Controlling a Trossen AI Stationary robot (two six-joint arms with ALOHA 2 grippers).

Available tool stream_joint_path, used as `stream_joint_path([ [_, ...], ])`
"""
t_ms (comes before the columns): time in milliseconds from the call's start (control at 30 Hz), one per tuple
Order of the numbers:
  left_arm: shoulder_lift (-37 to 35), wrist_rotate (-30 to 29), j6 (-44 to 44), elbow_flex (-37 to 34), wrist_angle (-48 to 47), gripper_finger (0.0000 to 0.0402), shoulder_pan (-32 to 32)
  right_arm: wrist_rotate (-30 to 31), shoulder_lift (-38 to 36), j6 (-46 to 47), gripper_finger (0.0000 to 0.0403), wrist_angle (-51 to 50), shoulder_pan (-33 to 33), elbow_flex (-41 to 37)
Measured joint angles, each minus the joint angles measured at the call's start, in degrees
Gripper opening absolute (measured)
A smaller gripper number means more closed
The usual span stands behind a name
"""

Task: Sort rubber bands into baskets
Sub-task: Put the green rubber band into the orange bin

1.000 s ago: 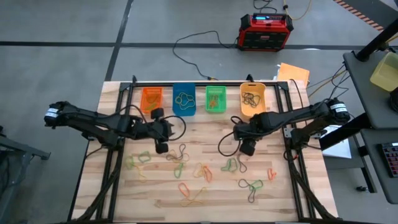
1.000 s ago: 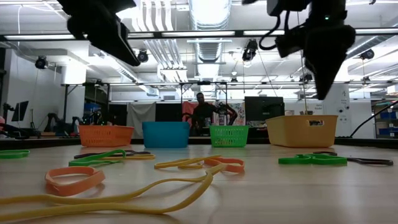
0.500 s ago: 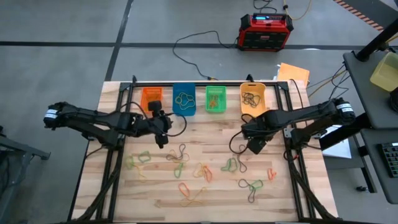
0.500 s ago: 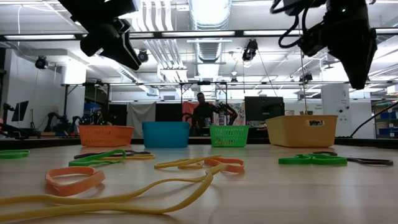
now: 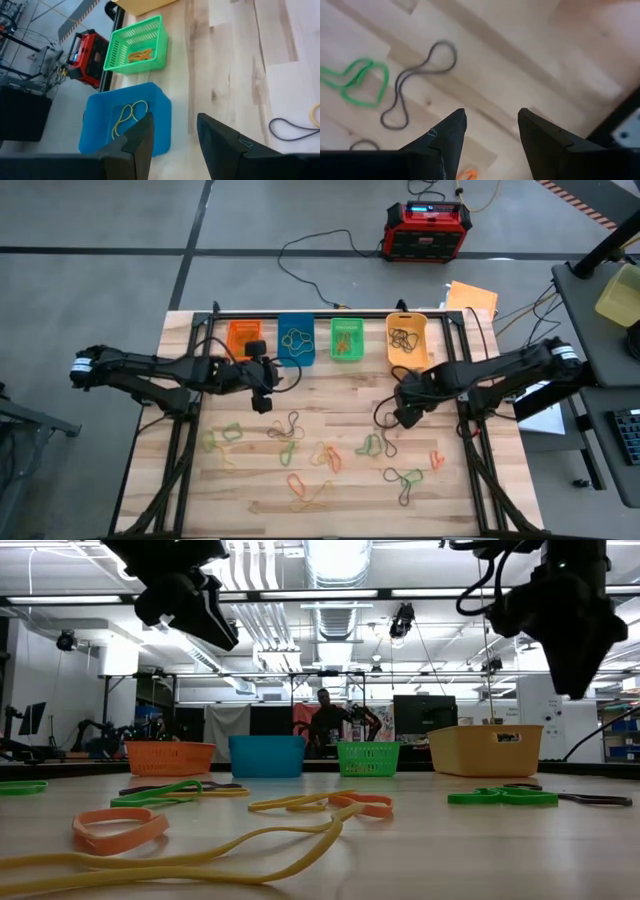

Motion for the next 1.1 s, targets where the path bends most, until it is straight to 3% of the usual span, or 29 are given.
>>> stream_joint_path([
  [300,0.1,0.1,-0.6,-0.7,2.0,0.0135,0.0,-4.2,2.0,2.1,0.0182,4.5,5.9,-0.5],
  [700,0.1,0.1,-1.6,-0.8,2.8,0.0135,0.0,3.6,10.3,-27.2,0.0174,26.5,11.3,-0.5],
  [867,0.1,1.3,-2.2,-0.8,2.8,0.0135,0.0,4.4,16.3,-33.4,0.0170,32.2,11.3,-0.5],
  [1100,0.1,3.1,-2.9,-0.8,2.8,0.0135,0.0,5.3,22.3,-35.3,0.0166,34.1,11.2,-0.4],
])
